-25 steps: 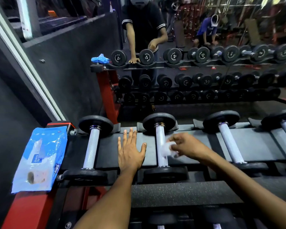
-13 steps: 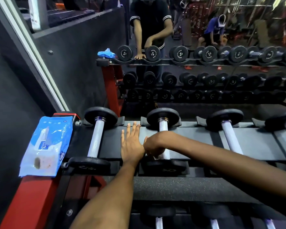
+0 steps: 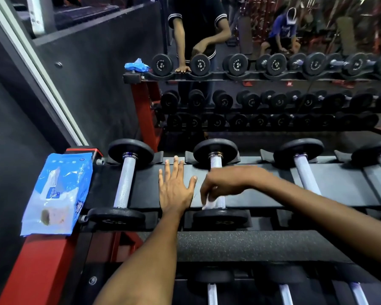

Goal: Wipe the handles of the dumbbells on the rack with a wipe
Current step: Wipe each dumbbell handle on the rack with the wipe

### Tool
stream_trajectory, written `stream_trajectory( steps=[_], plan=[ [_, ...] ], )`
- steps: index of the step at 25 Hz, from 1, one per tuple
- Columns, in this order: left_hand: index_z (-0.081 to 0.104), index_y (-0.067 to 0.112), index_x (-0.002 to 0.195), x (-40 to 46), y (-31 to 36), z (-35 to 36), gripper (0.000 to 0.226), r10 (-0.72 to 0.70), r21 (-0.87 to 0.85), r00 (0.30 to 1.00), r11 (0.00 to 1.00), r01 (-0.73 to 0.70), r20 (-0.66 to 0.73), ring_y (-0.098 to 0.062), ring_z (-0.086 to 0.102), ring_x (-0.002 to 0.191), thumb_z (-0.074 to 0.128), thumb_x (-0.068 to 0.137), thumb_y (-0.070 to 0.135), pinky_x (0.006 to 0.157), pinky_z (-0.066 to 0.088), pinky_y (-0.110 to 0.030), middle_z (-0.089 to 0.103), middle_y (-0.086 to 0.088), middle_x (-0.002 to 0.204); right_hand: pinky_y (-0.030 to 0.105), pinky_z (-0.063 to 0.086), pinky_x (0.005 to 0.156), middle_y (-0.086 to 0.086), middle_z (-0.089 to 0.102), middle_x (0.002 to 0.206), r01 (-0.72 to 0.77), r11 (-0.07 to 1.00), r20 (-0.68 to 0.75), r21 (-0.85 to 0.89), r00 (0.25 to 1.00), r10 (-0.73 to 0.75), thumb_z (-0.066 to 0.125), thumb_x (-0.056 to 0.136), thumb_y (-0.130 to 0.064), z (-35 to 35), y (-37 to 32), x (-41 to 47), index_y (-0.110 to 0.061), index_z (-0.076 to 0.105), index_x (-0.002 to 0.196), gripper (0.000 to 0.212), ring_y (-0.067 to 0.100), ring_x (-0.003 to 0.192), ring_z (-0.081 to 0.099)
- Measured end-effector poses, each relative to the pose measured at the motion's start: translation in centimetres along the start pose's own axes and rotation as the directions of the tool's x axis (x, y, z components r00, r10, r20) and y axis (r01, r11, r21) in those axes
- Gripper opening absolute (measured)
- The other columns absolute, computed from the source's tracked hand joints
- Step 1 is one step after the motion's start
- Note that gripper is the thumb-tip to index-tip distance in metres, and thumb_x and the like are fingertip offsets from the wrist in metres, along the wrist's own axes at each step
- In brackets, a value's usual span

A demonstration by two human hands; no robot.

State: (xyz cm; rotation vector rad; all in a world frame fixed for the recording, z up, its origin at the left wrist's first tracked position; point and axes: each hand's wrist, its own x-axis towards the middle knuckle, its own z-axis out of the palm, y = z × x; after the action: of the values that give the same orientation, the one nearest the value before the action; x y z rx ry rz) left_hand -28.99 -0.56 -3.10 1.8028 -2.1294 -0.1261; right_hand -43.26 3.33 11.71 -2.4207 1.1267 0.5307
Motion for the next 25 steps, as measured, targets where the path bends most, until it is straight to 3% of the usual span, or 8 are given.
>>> stream_trajectory(
  steps=[3,5,7,10,13,18,21,25],
  plan=[
    [0.006,0.022,0.155,0.0,0.0,-0.1,0.072,-0.004,0.014,1.0,1.0,0.005,-0.018,-0.016,-0.012,0.149,0.018,0.095,0.06,0.119,-0.012,-0.037,0.0,0.005,0.163,0.008,0.04,0.069,0.005,0.07,0.098,0.011,0.993,-0.523,0.116,0.851,0.051,0.055,0.089,-0.004,-1.1,3.4,-1.8,-0.009,0.069,0.108,0.024,0.007,0.075,0.06],
    [0.007,0.022,0.155,-0.1,-0.1,-0.1,0.07,-0.009,0.015,1.0,1.0,0.009,-0.017,-0.016,-0.011,0.149,0.023,0.097,0.058,0.119,-0.012,-0.037,0.0,0.005,0.163,0.023,0.049,0.084,0.009,0.07,0.107,-0.027,0.997,-0.675,0.066,0.735,0.064,0.054,0.092,-0.015,0.6,5.2,-2.6,-0.007,0.067,0.112,0.025,0.02,0.095,0.067],
    [0.009,0.022,0.155,-0.1,-0.1,0.0,0.069,-0.011,-0.006,1.0,1.0,0.011,-0.016,-0.015,-0.01,0.149,0.026,0.098,0.057,0.119,-0.012,-0.036,0.003,0.006,0.163,0.027,0.044,0.099,0.011,0.064,0.121,0.052,0.97,-0.583,-0.237,0.791,-0.185,0.045,0.095,-0.034,4.2,5.0,-3.4,-0.006,0.063,0.119,0.041,0.023,0.114,0.06],
    [0.012,0.022,0.155,0.1,0.0,0.0,0.069,-0.009,-0.022,0.999,1.0,0.008,-0.034,-0.015,-0.009,0.149,0.03,0.098,0.055,0.12,-0.01,-0.036,0.005,0.006,0.163,0.021,0.023,0.114,0.016,0.052,0.136,0.306,0.862,-0.317,-0.404,0.837,-0.446,0.031,0.1,-0.013,6.6,6.2,-2.8,-0.003,0.055,0.129,0.039,0.022,0.129,0.045],
    [0.013,0.021,0.155,-0.1,0.0,0.1,0.069,-0.009,-0.021,0.999,1.0,0.008,-0.039,-0.015,-0.008,0.149,0.03,0.098,0.055,0.121,-0.009,-0.037,0.007,0.005,0.163,0.034,0.028,0.114,0.016,0.043,0.142,0.101,0.963,-0.541,-0.248,0.81,-0.225,0.027,0.098,-0.004,4.5,8.9,-1.8,-0.003,0.049,0.133,0.042,0.029,0.133,0.04],
    [0.013,0.021,0.155,0.1,0.0,0.1,0.069,-0.014,-0.026,0.999,1.0,0.013,-0.046,-0.014,-0.008,0.149,0.031,0.098,0.056,0.121,-0.009,-0.037,0.007,0.006,0.163,0.036,0.042,0.104,0.018,0.061,0.121,0.364,0.813,-0.335,-0.455,0.776,-0.535,0.036,0.099,-0.009,7.1,7.3,-0.5,0.003,0.062,0.117,0.034,0.03,0.116,0.057],
    [0.014,0.022,0.155,-0.1,0.1,0.1,0.069,-0.018,-0.033,0.999,0.999,0.017,-0.04,-0.014,-0.008,0.149,0.031,0.098,0.056,0.121,-0.008,-0.037,0.008,0.006,0.163,0.038,0.048,0.093,0.015,0.066,0.112,0.134,0.909,-0.596,-0.394,0.716,-0.364,0.038,0.094,-0.009,3.1,8.3,0.1,-0.001,0.068,0.108,0.034,0.03,0.104,0.064],
    [0.014,0.022,0.155,0.1,0.0,0.1,0.069,-0.021,-0.025,0.999,0.999,0.02,-0.035,-0.014,-0.008,0.149,0.031,0.098,0.056,0.121,-0.008,-0.037,0.009,0.006,0.163,0.032,0.048,0.087,0.011,0.065,0.102,0.371,0.848,-0.257,-0.379,0.838,-0.481,0.049,0.087,-0.005,5.8,4.8,0.2,-0.004,0.068,0.105,0.027,0.027,0.097,0.062]
  ],
)
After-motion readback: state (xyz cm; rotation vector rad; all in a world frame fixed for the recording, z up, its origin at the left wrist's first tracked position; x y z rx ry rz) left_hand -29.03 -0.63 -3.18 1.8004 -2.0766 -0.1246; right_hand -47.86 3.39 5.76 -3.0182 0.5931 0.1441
